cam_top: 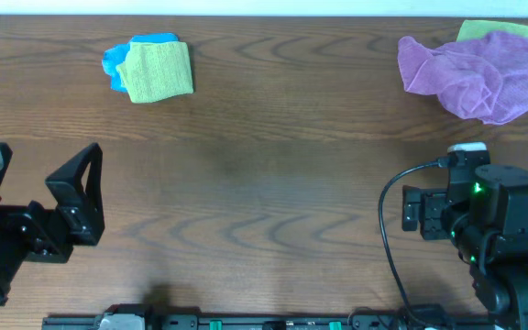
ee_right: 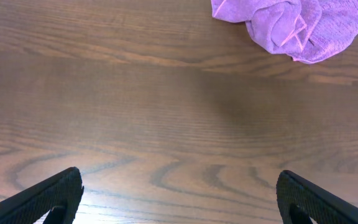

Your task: Fold the cloth

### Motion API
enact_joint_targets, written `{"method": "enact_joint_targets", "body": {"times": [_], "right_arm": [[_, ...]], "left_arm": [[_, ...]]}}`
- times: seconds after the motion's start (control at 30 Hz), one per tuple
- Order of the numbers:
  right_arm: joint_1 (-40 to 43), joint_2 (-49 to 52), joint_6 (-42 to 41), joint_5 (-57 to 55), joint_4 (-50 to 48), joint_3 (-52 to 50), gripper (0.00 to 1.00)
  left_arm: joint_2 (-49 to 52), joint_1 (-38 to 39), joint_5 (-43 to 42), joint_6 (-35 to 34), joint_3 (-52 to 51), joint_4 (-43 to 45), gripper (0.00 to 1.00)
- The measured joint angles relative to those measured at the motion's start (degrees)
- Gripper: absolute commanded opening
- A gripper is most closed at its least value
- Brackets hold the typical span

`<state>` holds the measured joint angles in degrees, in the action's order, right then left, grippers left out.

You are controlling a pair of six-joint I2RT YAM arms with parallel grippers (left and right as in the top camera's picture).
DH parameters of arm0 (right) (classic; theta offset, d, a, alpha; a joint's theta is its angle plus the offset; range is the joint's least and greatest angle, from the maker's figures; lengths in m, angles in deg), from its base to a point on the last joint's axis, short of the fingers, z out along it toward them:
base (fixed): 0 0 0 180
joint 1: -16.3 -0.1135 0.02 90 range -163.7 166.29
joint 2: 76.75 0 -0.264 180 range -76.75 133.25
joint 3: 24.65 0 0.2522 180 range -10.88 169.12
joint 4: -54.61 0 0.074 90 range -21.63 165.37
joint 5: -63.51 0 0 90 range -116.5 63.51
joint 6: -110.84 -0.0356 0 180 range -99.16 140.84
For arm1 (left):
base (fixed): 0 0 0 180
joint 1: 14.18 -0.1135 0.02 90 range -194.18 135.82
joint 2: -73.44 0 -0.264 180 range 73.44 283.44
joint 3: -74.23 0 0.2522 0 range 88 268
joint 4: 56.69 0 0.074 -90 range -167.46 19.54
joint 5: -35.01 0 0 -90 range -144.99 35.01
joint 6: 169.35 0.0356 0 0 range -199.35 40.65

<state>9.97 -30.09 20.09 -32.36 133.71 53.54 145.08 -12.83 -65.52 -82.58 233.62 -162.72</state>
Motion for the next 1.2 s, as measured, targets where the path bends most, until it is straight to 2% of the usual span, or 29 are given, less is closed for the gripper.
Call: {"method": "enact_joint_targets", "body": {"times": [0.4, 0.63, 0.8, 0.93, 1.2], "right_arm": [[0.0, 0.0, 0.0, 0.0, 0.0, 0.0, 0.99], [0.0, 0.0, 0.0, 0.0, 0.0, 0.0, 0.99], [0.0, 0.0, 0.0, 0.0, 0.0, -0.1, 0.99], [0.0, 0.0, 0.0, 0.0, 0.0, -0.1, 0.99], [0.0, 0.0, 0.0, 0.0, 0.0, -0.2, 0.99]], "left_arm": [[-1.2, 0.0, 2.1, 0.0, 0.0, 0.0, 0.95], [-8.4, 0.0, 5.4, 0.0, -1.6, 0.0, 0.95], [-18.3, 0.0, 9.1, 0.0, -10.9, 0.0, 0.95], [-29.3, 0.0, 12.3, 0.0, -22.4, 1.0, 0.95], [-50.1, 0.0, 15.9, 0.0, -49.1, 12.4, 0.95]]}}
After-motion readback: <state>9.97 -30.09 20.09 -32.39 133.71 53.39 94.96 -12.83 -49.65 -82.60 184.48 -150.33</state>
